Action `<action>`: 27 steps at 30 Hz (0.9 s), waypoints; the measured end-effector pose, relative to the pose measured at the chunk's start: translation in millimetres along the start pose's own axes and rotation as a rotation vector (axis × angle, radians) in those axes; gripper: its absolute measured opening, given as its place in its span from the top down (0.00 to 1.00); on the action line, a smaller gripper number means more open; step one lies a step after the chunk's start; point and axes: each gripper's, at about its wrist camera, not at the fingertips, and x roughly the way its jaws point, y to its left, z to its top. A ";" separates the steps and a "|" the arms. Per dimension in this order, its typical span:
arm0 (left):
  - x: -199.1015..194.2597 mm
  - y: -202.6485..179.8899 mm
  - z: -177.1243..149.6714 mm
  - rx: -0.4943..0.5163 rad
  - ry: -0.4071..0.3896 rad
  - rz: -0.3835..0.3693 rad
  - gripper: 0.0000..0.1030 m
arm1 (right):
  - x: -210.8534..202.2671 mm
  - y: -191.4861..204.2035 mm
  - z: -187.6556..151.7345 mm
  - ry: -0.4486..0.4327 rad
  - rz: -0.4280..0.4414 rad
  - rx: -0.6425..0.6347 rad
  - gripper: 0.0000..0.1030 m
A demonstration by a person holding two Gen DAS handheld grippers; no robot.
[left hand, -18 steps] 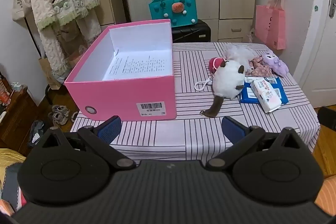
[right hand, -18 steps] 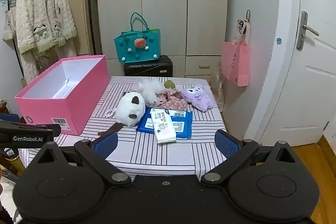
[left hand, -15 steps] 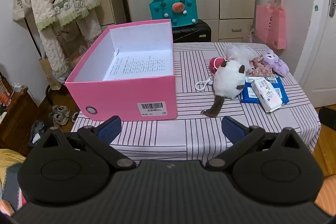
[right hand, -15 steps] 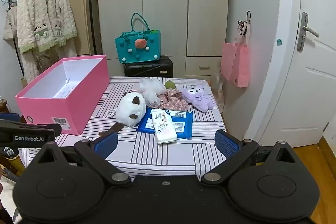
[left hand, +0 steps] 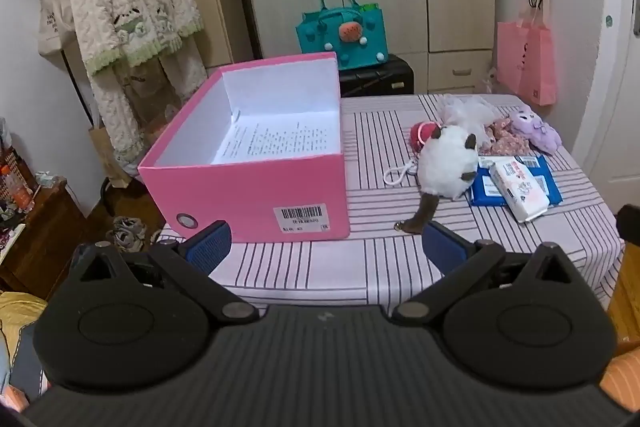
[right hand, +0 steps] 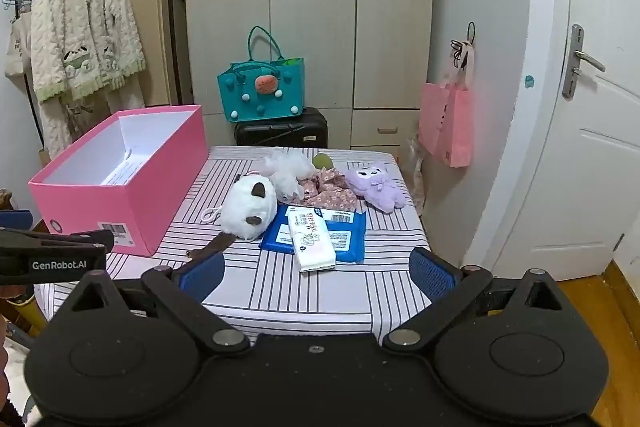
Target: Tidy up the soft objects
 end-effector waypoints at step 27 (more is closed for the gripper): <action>-24.9 0.7 -7.8 0.043 -0.105 -0.054 0.00 | -35.2 -11.7 8.9 -0.025 0.056 -0.050 0.02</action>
